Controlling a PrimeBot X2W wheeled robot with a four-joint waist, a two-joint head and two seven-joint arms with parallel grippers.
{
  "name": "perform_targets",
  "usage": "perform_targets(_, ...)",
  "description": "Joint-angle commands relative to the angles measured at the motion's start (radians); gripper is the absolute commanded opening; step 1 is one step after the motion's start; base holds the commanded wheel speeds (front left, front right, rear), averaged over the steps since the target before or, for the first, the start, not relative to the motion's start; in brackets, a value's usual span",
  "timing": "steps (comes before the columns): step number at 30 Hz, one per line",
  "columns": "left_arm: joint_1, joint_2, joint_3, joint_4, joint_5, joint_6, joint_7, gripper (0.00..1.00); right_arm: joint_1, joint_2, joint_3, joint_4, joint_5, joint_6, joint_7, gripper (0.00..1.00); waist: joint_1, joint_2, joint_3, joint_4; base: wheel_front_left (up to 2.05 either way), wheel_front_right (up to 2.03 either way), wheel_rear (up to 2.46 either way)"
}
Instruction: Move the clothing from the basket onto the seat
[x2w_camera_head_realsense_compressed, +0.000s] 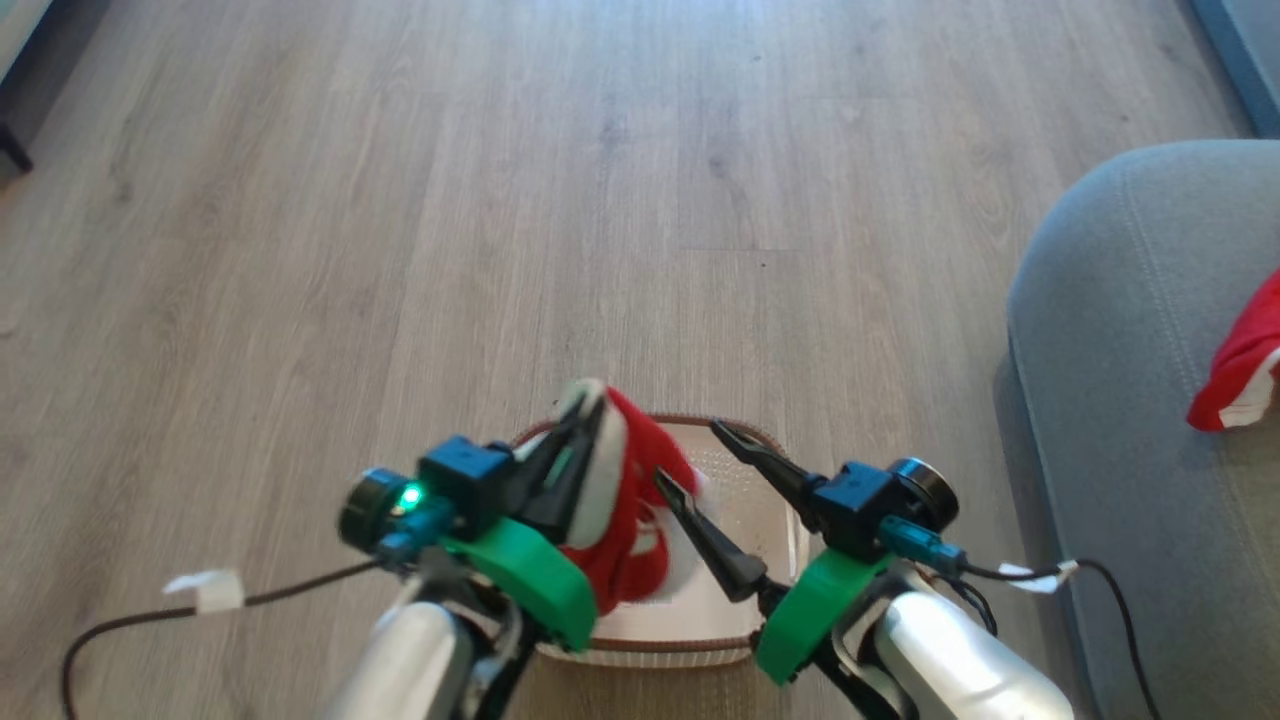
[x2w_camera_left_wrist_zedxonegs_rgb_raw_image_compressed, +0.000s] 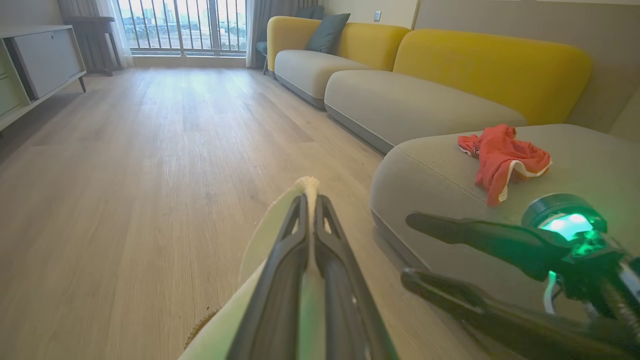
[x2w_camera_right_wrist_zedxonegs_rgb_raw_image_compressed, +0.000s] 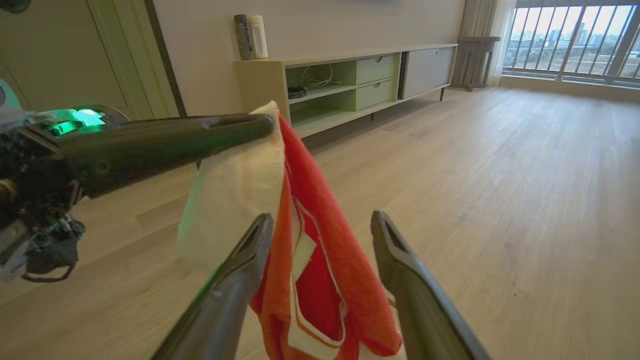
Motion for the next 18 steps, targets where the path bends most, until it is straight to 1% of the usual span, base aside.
perform_targets(1,-0.062,-0.009,0.013,-0.054,-0.001,-0.006,0.000,0.00,-0.046,-0.004,0.022,-0.021,0.014,0.007,-0.009,1.00,0.0000,0.0000,0.001,0.007,0.00,0.00,0.00)
perform_targets(7,-0.066,-0.025,-0.081,-0.096,-0.013,-0.025,0.020,0.00,-0.103,-0.021,0.084,0.002,0.057,0.007,-0.009,1.00,0.0000,0.0000,0.006,0.029,0.00,0.00,0.00)
perform_targets(13,-0.077,-0.030,-0.137,-0.114,-0.033,-0.035,0.022,0.00,-0.134,-0.039,0.149,0.044,0.122,0.007,-0.009,1.00,0.0000,0.0000,0.007,0.039,0.00,0.00,0.00)
perform_targets(14,-0.078,-0.031,-0.141,-0.116,-0.037,-0.034,0.022,0.00,-0.136,-0.042,0.163,0.053,0.135,0.007,-0.009,0.77,0.0000,0.0000,0.006,0.040,0.00,0.00,0.00)
perform_targets(15,-0.078,-0.031,-0.141,-0.116,-0.037,-0.034,0.022,0.00,-0.136,-0.042,0.163,0.053,0.135,0.007,-0.009,0.77,0.0000,0.0000,0.006,0.040,0.00,0.00,0.00)
perform_targets(16,-0.079,-0.032,-0.148,-0.118,-0.043,-0.030,0.022,0.00,-0.140,-0.046,0.180,0.062,0.166,0.007,-0.009,0.00,0.0000,0.0000,0.004,0.040,0.00,0.00,0.00)
perform_targets(18,-0.079,-0.032,-0.151,-0.119,-0.048,-0.027,0.021,0.00,-0.142,-0.054,0.199,0.066,0.192,0.007,-0.009,0.00,0.0000,0.0000,0.002,0.038,0.00,0.00,0.00)
